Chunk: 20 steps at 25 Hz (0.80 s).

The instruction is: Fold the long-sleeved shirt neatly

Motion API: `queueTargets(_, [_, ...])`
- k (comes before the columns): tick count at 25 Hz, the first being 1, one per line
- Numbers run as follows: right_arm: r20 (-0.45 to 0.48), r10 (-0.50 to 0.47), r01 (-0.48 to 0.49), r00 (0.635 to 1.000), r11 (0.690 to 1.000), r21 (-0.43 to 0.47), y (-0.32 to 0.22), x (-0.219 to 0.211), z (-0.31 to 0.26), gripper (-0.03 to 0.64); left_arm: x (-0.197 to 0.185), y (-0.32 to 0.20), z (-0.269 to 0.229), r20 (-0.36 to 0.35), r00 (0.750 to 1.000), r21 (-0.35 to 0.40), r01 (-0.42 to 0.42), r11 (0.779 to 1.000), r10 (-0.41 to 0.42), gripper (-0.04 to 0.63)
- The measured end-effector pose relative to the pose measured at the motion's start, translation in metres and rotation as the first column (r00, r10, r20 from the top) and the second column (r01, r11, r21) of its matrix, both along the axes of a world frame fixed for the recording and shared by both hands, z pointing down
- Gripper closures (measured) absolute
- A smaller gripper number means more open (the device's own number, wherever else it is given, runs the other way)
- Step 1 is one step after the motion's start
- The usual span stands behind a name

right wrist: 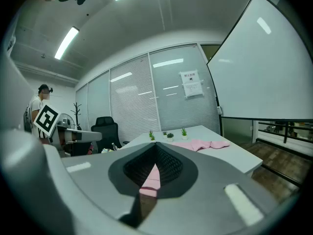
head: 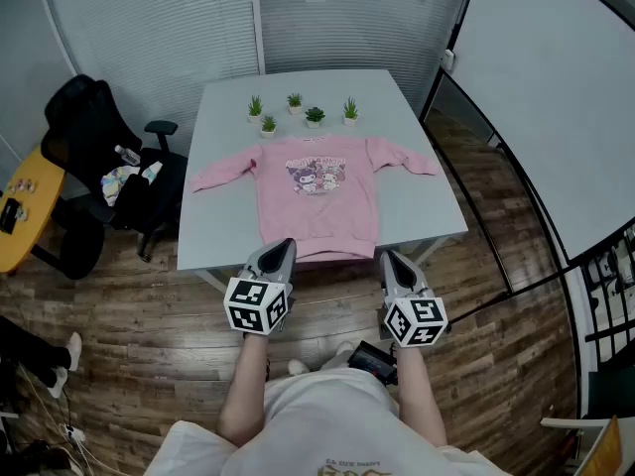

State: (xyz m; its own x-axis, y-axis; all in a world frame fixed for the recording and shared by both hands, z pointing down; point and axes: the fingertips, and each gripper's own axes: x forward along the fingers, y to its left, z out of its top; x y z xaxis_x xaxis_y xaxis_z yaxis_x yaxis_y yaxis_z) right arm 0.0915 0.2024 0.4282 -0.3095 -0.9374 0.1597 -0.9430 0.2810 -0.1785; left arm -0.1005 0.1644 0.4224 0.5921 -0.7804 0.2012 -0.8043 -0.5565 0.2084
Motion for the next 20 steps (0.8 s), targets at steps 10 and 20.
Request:
queueTargets(10, [0.012, 0.033, -0.033, 0.999, 0.999, -0.006, 0.008, 0.006, -0.001, 0.604, 0.005, 0.006, -0.004, 0.008, 1.000, 0.008, -0.027, 1.000, 0.027, 0.588])
queueTargets(20, [0.200, 0.015, -0.011, 0.980, 1.000, -0.019, 0.007, 0.010, -0.003, 0.362, 0.038, 0.013, 0.013, -0.042, 0.977, -0.058, -0.211, 0.976, 0.209, 0.301])
